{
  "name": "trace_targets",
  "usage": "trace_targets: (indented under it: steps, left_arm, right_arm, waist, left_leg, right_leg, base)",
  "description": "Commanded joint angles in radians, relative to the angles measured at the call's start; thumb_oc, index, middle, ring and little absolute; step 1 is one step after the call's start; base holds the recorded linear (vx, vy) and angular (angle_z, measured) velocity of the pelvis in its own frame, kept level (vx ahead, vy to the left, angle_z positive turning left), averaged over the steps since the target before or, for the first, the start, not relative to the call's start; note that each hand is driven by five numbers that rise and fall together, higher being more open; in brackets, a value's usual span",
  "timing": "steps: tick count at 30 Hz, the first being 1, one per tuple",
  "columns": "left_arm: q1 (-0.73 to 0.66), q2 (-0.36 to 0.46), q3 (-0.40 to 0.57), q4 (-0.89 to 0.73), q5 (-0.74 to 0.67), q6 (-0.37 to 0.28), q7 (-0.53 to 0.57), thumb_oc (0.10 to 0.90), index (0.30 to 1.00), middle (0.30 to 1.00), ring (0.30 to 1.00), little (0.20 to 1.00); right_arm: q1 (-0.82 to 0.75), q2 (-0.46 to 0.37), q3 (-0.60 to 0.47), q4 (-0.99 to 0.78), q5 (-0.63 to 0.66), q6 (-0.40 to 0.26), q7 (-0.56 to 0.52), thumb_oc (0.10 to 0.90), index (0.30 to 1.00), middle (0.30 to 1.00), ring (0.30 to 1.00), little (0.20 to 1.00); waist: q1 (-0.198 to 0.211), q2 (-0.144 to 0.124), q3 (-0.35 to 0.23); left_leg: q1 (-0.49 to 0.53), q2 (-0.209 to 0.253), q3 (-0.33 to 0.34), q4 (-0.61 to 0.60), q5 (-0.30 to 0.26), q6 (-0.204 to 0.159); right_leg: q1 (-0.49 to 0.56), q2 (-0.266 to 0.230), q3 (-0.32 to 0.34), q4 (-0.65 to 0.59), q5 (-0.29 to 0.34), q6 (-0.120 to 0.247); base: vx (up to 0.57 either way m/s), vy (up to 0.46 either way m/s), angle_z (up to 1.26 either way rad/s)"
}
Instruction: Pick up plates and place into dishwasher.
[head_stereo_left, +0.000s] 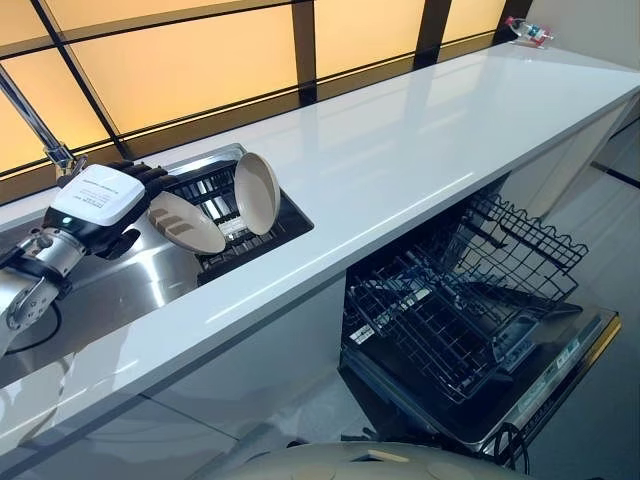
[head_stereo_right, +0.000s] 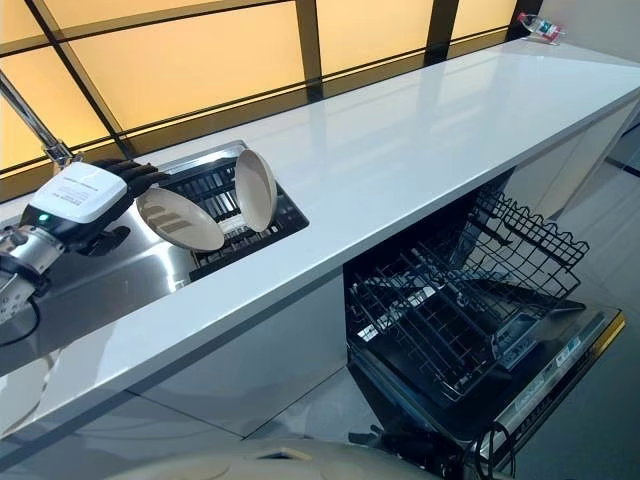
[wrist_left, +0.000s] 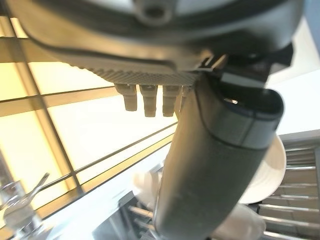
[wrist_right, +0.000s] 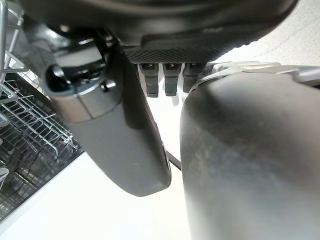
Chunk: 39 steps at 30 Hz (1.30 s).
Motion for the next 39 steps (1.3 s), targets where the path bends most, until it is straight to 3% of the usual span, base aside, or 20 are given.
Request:
trace_targets:
  steps: [1, 10, 22, 27, 31, 34, 39]
  left_arm:
    - [-0.208, 0.114, 0.046, 0.074, 0.026, 0.028, 0.022, 0.800, 0.900, 0.900, 0.900, 0.900]
    - [-0.365, 0.160, -0.116, 0.130, 0.100, 0.040, -0.115, 0.800, 0.900, 0.900, 0.900, 0.900]
    - [-0.484, 0.180, -0.222, 0.153, 0.092, 0.062, -0.265, 0.800, 0.900, 0.900, 0.900, 0.900]
    - [-0.503, 0.198, -0.218, 0.166, 0.068, 0.107, -0.151, 0.800, 0.900, 0.900, 0.900, 0.900]
    - [-0.499, 0.201, -0.190, 0.199, -0.011, 0.197, 0.130, 0.800, 0.900, 0.900, 0.900, 0.900]
    - [-0.434, 0.179, -0.117, 0.216, 0.003, 0.204, 0.258, 0.800, 0.900, 0.900, 0.900, 0.900]
    - [-0.317, 0.145, -0.026, 0.206, 0.099, 0.237, 0.249, 0.800, 0.900, 0.900, 0.900, 0.900]
  right_arm:
    - [-0.033, -0.059, 0.016, 0.023, -0.023, 0.013, 0.015, 0.800, 0.900, 0.900, 0.900, 0.900]
    - [-0.037, -0.066, 0.022, 0.033, -0.025, 0.014, 0.014, 0.800, 0.900, 0.900, 0.900, 0.900]
    - [-0.038, -0.058, 0.037, 0.036, -0.016, 0.009, 0.002, 0.800, 0.900, 0.900, 0.900, 0.900]
    - [-0.037, -0.056, 0.043, 0.029, -0.014, 0.012, 0.001, 0.800, 0.900, 0.900, 0.900, 0.900]
    - [-0.038, -0.053, 0.051, 0.016, -0.003, 0.023, -0.003, 0.800, 0.900, 0.900, 0.900, 0.900]
    - [-0.036, -0.049, 0.054, 0.007, 0.004, 0.032, -0.006, 0.800, 0.900, 0.900, 0.900, 0.900]
    - [-0.035, -0.044, 0.054, 0.008, 0.000, 0.033, -0.005, 0.800, 0.900, 0.900, 0.900, 0.900]
  waist:
    - [-0.027, 0.033, 0.015]
    - [-0.048, 0.042, 0.016]
    - [-0.052, 0.046, 0.017]
    - [-0.048, 0.044, 0.018]
    - [-0.041, 0.037, 0.018]
    - [-0.033, 0.031, 0.016]
    - [-0.031, 0.028, 0.012]
  left_leg:
    - [0.051, -0.082, 0.086, 0.007, -0.131, 0.067]
    - [0.054, -0.084, 0.105, 0.007, -0.133, 0.072]
    - [0.051, -0.087, 0.107, 0.007, -0.132, 0.074]
    - [0.050, -0.087, 0.106, 0.007, -0.132, 0.074]
    - [0.048, -0.087, 0.103, 0.007, -0.131, 0.074]
    - [0.046, -0.088, 0.101, 0.007, -0.132, 0.073]
    - [0.045, -0.088, 0.098, 0.007, -0.133, 0.071]
  right_leg:
    - [-0.029, 0.044, 0.034, 0.018, 0.013, 0.041]
    - [-0.034, 0.047, 0.053, 0.017, 0.020, 0.046]
    - [-0.040, 0.045, 0.059, 0.018, 0.025, 0.052]
    - [-0.041, 0.043, 0.058, 0.018, 0.027, 0.053]
    - [-0.042, 0.041, 0.055, 0.021, 0.026, 0.052]
    - [-0.040, 0.041, 0.053, 0.019, 0.025, 0.050]
    - [-0.041, 0.039, 0.051, 0.017, 0.024, 0.048]
  base:
    - [0.00, 0.000, 0.00]
    - [0.01, 0.013, -0.08]
    - [0.00, 0.000, 0.00]
    - [0.00, 0.000, 0.00]
    - [0.00, 0.000, 0.00]
    - [0.00, 0.000, 0.00]
    - [0.00, 0.000, 0.00]
